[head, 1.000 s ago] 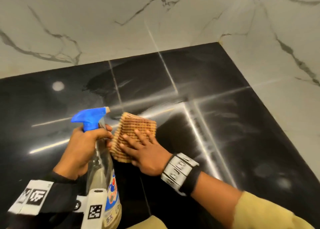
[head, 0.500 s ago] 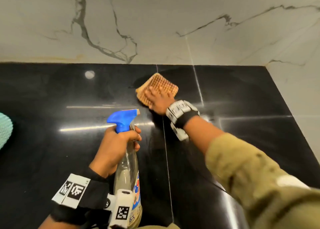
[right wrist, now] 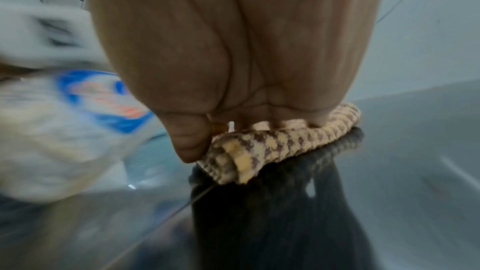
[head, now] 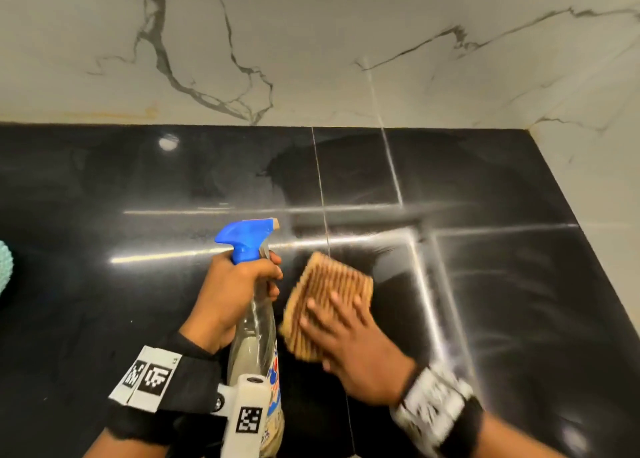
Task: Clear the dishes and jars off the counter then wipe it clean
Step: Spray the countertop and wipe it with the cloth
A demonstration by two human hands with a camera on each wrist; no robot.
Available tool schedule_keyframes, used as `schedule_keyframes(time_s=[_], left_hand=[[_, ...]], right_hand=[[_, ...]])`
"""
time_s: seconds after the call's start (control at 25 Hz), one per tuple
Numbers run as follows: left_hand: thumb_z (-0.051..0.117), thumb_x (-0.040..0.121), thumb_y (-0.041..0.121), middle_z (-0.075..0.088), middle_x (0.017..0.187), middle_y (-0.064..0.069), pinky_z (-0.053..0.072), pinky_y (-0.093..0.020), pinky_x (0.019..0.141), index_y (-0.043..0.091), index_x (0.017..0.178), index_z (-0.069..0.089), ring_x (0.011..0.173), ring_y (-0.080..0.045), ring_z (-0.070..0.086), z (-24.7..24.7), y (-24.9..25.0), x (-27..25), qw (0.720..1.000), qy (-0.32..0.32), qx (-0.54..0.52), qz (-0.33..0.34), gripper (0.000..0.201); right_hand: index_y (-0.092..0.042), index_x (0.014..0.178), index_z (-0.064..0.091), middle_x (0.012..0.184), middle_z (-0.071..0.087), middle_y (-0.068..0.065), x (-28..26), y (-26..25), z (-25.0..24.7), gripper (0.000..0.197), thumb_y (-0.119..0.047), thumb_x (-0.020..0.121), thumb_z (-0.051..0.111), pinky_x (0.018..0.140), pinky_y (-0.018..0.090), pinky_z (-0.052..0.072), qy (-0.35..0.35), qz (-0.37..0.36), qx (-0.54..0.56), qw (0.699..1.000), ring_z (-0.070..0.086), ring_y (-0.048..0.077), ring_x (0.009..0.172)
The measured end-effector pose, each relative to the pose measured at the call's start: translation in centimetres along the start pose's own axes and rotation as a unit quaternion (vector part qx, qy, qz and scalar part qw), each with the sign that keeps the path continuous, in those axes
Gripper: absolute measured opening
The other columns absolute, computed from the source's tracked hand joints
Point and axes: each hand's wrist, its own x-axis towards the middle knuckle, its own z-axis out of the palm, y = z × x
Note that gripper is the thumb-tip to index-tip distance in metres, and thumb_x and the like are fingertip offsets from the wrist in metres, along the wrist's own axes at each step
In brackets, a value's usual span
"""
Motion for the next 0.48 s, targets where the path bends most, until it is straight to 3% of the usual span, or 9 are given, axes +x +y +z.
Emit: schedule_keyframes(time_s=[0.12, 0.2, 0.28, 0.36, 0.48], left_hand=[[0.060, 0.076, -0.008, 0.055, 0.063, -0.011, 0.046, -0.033, 0.058, 0.000, 0.083, 0.063, 0.049, -0.021, 0.053, 0.3, -0.1, 0.7, 1.000, -0.013, 0.006, -0.014, 0.011], [0.060, 0.076, -0.008, 0.055, 0.063, -0.012, 0.046, -0.033, 0.058, -0.001, 0.082, 0.064, 0.050, -0.022, 0.053, 0.6, -0.1, 0.8, 1.000, -0.018, 0.011, -0.011, 0.010], [0.061, 0.075, -0.008, 0.055, 0.063, -0.014, 0.046, -0.032, 0.057, -0.001, 0.080, 0.064, 0.052, -0.024, 0.052, 0.8, -0.2, 0.7, 1.000, -0.025, 0.013, -0.003, 0.009], [0.064, 0.072, -0.005, 0.056, 0.063, -0.015, 0.046, -0.034, 0.058, -0.002, 0.080, 0.064, 0.053, -0.026, 0.052, 0.9, -0.3, 0.5, 1.000, -0.027, 0.010, 0.000, 0.009], [0.067, 0.070, -0.003, 0.055, 0.063, -0.017, 0.046, -0.034, 0.058, -0.005, 0.083, 0.064, 0.052, -0.025, 0.053, 0.4, -0.5, 0.6, 1.000, -0.012, 0.014, -0.002, 0.014]], right_hand=[[-0.034, 0.149, 0.028, 0.152, 0.037, -0.006, -4.4, -2.4, 2.0, 0.078, -0.055, 0.074, 0.042, 0.107, 0.052, 0.020, -0.049, -0.007, 0.030, 0.998, 0.040, 0.030, 0.137], [-0.033, 0.148, 0.031, 0.152, 0.038, -0.005, -2.3, -1.8, 1.3, 0.074, -0.054, 0.077, 0.039, 0.111, 0.056, 0.025, -0.047, 0.012, 0.027, 0.998, 0.040, 0.032, 0.137], [-0.030, 0.148, 0.033, 0.154, 0.035, -0.003, 2.3, 0.0, -1.0, 0.069, -0.049, 0.081, 0.037, 0.110, 0.059, 0.028, -0.007, 0.016, 0.038, 0.999, 0.036, 0.035, 0.139], [-0.030, 0.151, 0.025, 0.160, 0.022, -0.002, 8.7, 2.6, -4.6, 0.065, -0.044, 0.089, 0.039, 0.111, 0.063, 0.019, 0.021, 0.019, 0.047, 0.999, 0.021, 0.037, 0.145], [-0.032, 0.154, 0.011, 0.162, 0.005, -0.006, 19.0, 6.7, -11.1, 0.066, -0.047, 0.095, 0.038, 0.114, 0.059, 0.009, 0.041, 0.082, 0.053, 0.994, 0.007, 0.034, 0.148]])
